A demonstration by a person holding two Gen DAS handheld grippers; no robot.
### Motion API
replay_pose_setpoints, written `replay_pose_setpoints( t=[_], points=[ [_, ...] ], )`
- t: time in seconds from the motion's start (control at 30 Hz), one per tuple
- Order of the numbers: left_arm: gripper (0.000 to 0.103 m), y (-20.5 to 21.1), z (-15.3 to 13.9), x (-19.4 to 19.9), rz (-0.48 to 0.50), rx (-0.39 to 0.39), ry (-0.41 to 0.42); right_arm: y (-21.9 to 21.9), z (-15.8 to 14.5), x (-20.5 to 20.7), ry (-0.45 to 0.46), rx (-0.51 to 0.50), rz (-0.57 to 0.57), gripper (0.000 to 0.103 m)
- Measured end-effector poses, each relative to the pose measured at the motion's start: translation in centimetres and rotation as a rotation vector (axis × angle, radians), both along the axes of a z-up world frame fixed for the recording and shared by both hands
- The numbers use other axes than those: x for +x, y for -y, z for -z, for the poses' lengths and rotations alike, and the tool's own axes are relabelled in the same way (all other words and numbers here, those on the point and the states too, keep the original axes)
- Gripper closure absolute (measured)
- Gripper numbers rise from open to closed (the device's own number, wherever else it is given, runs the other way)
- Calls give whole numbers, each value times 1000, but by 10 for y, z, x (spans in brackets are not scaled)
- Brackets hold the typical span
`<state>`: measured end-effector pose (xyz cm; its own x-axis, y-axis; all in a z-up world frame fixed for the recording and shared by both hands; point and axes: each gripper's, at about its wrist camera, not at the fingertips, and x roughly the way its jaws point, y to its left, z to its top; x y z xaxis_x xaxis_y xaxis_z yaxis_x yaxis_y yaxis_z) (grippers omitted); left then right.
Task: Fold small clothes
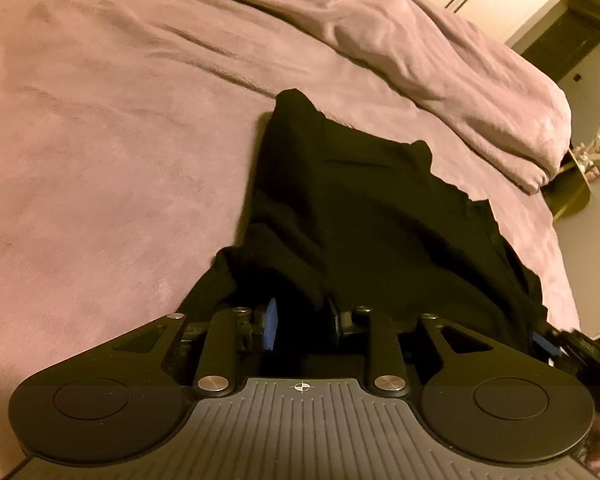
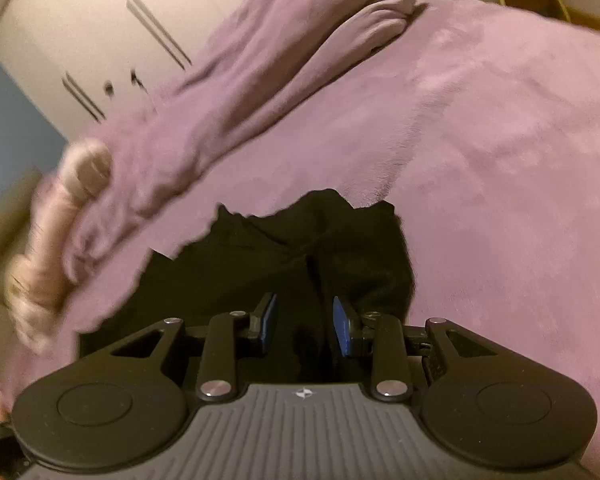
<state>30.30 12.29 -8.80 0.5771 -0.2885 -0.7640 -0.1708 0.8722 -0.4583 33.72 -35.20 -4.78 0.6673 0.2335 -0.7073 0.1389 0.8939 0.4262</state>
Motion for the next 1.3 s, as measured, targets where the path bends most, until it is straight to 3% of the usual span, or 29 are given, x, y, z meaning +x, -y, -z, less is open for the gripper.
replay_pose_setpoints(
  t=[0.17, 0.23, 0.33, 0.43, 0.53, 0.6, 0.77, 0.9, 1.07, 1.3],
  points=[
    [71, 3, -4, -4, 27, 67, 8, -18, 7, 7, 16, -108, -44, 76],
    [71, 3, -6, -6, 23, 81, 8, -21, 5, 3, 36, -116, -64, 97],
    [70, 4, -9, -9, 25, 108, 14, -20, 1, 0, 66, -144, -62, 99],
    [70, 6, -11, -11, 28, 174, 16, -17, -7, -4, 88, -274, -6, 100],
    [70, 3, -9, -12, 9, 192, -2, -17, -4, -3, 38, -397, 47, 96],
    [70, -1, -9, -14, -5, 174, -8, -8, -5, -7, 6, -326, 75, 93],
    [70, 1, -10, -20, 17, 196, -10, 10, -19, -45, 61, -84, 57, 88],
    [67, 10, -12, -28, 53, 246, -12, -3, -15, -53, 46, -167, -27, 82],
    [66, 17, -16, -43, 91, 295, -9, -16, -12, -40, 17, -158, -50, 79],
    [63, 8, -18, -68, 93, 307, -34, -9, -8, -42, -9, -29, -38, 69]
  ],
)
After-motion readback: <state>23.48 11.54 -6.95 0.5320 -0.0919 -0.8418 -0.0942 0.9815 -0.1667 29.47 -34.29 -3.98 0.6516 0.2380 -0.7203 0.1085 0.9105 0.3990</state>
